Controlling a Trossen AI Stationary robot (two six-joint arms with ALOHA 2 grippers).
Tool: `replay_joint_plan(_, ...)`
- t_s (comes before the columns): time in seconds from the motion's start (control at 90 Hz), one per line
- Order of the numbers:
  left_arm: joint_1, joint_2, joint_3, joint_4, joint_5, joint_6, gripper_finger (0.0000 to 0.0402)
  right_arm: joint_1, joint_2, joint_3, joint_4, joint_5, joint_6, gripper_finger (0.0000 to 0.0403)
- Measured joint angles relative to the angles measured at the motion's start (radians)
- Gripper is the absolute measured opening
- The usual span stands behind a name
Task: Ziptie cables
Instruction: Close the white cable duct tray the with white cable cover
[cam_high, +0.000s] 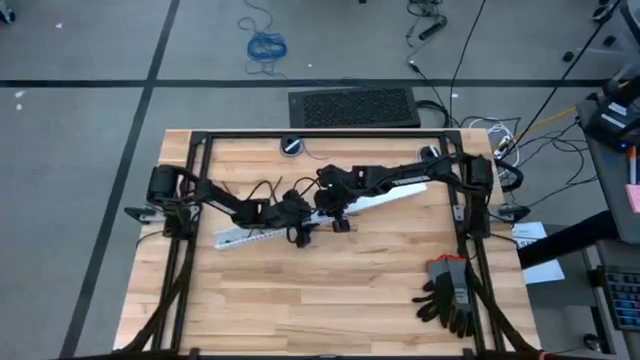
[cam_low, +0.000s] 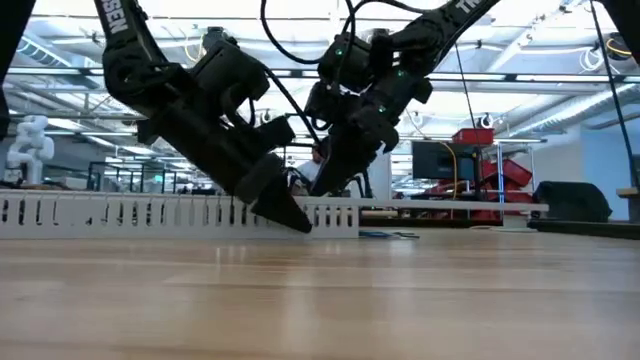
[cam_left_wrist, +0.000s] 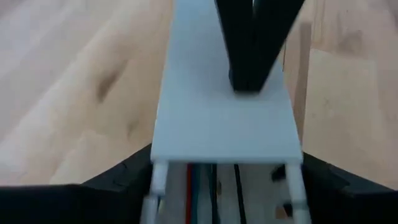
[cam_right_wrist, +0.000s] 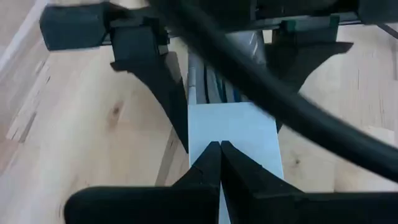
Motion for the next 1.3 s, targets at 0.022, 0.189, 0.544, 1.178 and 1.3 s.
replay_joint_plan(0.022,0.0,-0.018,0.003,-0.033,0.0,0.0,0.0273,0.0,0.0,0.0,-0.002,0.0,0.0,0.0)
replay_joint_plan(0.189,-0.008,-0.129,0.01,-0.207,-0.017,-0.026,0.0276,0.0,0.001,0.0,-0.009,0.002,0.0,0.0)
replay_joint_plan(0.544,-0.057,-0.087,-0.044,-0.151,-0.105,-0.055,0.0276,0.0,0.001,0.0,-0.018,0.004,0.002,0.0)
replay_joint_plan(1.178,-0.069,-0.013,-0.173,0.267,-0.186,-0.075,0.0259,-0.002,0.0,-0.002,-0.026,0.013,0.032,0.0)
replay_joint_plan(1.3,-0.068,-0.012,-0.172,0.267,-0.188,-0.075,0.0239,0.002,0.0,-0.002,-0.012,0.013,0.069,0.0)
